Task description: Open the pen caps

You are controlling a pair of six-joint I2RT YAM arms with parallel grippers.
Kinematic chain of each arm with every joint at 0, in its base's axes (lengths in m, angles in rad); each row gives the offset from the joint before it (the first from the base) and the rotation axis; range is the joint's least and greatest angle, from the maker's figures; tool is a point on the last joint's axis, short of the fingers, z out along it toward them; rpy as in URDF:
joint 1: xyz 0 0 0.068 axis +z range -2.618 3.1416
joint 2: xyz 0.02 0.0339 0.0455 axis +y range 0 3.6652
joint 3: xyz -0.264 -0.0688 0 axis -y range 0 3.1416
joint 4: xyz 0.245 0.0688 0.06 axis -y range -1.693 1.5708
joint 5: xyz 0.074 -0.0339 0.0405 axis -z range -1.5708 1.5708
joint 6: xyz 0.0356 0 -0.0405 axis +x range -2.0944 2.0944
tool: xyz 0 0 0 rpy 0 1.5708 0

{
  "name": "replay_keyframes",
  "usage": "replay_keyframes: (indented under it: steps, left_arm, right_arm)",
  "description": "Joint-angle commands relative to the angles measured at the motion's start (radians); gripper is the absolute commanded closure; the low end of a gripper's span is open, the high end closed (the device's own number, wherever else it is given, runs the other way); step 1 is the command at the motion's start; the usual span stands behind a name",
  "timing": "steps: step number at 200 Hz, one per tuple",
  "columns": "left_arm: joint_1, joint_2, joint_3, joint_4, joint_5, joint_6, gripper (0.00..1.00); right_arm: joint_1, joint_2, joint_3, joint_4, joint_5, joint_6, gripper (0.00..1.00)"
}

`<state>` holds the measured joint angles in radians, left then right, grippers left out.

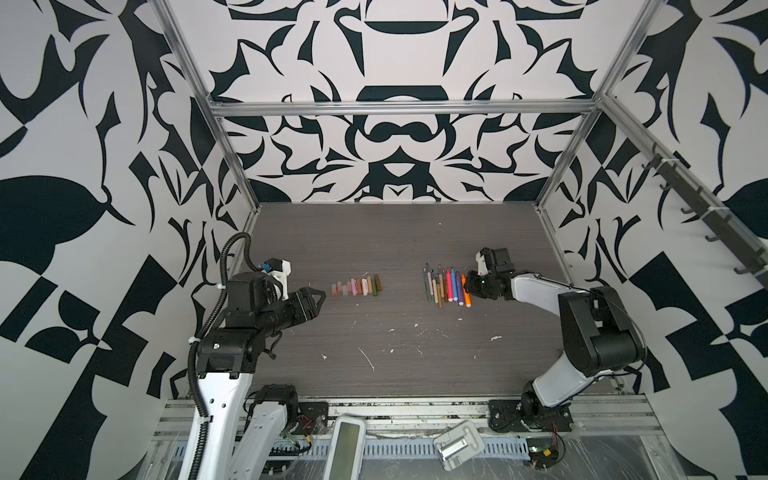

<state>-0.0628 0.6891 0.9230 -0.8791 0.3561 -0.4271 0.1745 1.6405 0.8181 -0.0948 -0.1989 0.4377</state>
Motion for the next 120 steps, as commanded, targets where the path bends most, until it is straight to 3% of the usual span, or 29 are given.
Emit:
replay_keyframes:
  steps: [1, 120]
  left_arm:
    - [0.004, -0.003, -0.012, -0.01, 0.012, -0.001, 0.37]
    - [0.004, 0.002, -0.012, -0.011, 0.011, -0.001, 0.37]
  right_arm:
    - [0.002, 0.017, 0.03, -0.033, -0.006, -0.006, 0.83]
    - [-0.006, 0.043, 0.043, -0.032, -0.033, -0.002, 0.84]
